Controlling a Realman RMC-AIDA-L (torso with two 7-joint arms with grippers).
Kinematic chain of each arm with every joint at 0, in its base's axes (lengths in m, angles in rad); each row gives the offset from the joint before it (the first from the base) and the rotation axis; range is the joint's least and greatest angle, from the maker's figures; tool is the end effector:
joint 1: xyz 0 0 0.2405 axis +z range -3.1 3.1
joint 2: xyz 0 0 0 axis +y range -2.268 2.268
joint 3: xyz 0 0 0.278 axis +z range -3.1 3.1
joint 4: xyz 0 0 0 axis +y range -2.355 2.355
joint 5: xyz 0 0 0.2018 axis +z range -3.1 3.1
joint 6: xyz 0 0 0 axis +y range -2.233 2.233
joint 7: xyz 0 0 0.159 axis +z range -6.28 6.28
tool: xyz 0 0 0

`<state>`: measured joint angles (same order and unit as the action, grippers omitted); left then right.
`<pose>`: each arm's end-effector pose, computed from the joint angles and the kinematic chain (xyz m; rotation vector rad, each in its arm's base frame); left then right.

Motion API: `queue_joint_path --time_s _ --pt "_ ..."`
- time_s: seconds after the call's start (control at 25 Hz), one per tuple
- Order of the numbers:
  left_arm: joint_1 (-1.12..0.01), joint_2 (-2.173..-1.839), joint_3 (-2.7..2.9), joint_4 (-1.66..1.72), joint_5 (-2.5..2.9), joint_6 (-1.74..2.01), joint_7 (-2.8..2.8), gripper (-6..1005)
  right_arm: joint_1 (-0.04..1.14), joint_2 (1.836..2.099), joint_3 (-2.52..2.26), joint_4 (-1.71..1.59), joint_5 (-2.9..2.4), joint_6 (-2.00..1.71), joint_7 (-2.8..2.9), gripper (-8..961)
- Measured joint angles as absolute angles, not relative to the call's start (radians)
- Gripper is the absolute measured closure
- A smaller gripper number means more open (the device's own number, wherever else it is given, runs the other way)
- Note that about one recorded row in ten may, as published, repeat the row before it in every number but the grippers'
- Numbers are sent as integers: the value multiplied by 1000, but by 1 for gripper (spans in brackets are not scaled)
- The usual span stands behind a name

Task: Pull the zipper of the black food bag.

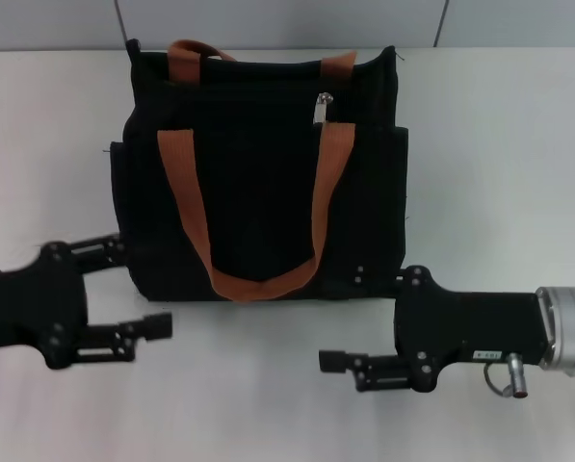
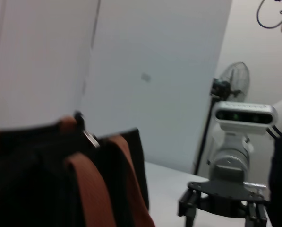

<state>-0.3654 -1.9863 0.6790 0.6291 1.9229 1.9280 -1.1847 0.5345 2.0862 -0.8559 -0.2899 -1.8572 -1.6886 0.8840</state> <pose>-0.2955 0.2595 0.0197 -2.8374 -0.4277 -0.9372 0.2490 0.2712 -0.0833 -2.9133 0.2543 1.0193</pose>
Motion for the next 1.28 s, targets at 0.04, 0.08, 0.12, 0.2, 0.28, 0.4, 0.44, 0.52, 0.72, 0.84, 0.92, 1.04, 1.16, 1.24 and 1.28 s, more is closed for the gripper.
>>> queue_joint_path --time_s 0.04,0.08,0.12,0.2,0.28,0.4,0.44,0.52,0.72,0.84,0.92,1.04,1.16,1.24,1.28 --pt "-367 -1998 680 623 1948 1924 -1180 186 536 2087 -868 -276 -1860 -1682 868 293" --pt "-367 -1998 680 623 1948 1924 -1180 186 536 2087 -868 -276 -1860 -1682 868 270" --pt "-367 -2003 682 622 1960 1923 -1180 186 536 2087 -871 -271 -1860 -1680 854 247" --pt "-368 -2011 691 621 1972 1920 -1178 187 534 2088 -873 -264 -1858 -1680 830 202" --pt "-364 -2016 701 617 1974 1913 -1167 187 531 2088 -868 -261 -1857 -1680 815 156" --pt "-360 -2020 705 600 1975 1906 -1140 187 531 2088 -863 -255 -1856 -1678 809 134" --pt "-358 -2020 706 592 1976 1905 -1130 187 531 2088 -862 -254 -1856 -1677 805 134" --pt "-356 -2020 708 591 1976 1905 -1129 187 531 2088 -860 -254 -1853 -1678 798 135" --pt "-348 -2017 717 591 1976 1905 -1109 186 533 2088 -860 -254 -1842 -1682 797 137" --pt "-348 -2017 718 590 1977 1904 -1102 186 537 2088 -860 -253 -1842 -1675 797 137" --pt "-348 -2017 718 591 1977 1903 -1101 186 537 2088 -859 -253 -1842 -1675 797 137" --pt "-349 -2017 718 591 1977 1902 -1093 186 539 2088 -858 -253 -1842 -1675 796 137" --pt "-349 -2017 718 591 1977 1901 -1090 187 540 2088 -858 -253 -1842 -1675 797 137" --pt "-349 -2017 718 591 1977 1901 -1090 187 539 2088 -857 -253 -1837 -1676 797 137" --pt "-348 -2018 718 591 1977 1906 -1090 187 539 2088 -857 -253 -1837 -1676 797 137"
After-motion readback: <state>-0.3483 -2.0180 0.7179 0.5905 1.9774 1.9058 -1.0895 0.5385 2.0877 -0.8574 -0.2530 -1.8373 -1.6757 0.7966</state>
